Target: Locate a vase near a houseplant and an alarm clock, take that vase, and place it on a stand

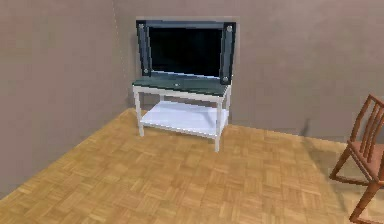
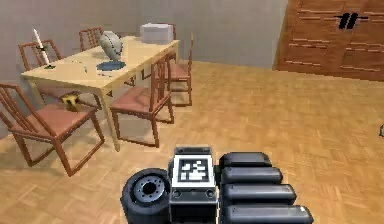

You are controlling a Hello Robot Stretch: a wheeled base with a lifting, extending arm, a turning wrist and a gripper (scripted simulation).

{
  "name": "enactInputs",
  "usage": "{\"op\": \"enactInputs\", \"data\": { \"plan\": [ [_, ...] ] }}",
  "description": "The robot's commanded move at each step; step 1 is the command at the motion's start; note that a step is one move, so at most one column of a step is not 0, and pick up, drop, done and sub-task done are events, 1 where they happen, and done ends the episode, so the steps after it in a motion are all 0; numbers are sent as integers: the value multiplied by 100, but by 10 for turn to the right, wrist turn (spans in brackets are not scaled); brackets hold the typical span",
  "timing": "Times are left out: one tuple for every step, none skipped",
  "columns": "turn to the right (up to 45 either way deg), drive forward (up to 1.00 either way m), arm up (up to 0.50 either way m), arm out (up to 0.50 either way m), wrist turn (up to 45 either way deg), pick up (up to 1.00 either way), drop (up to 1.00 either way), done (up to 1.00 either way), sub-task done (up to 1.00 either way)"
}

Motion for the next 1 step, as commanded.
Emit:
{"op": "enactInputs", "data": {
  "plan": [
    [210, 0, 0, 0, 0, 0, 0, 0, 0]
  ]
}}
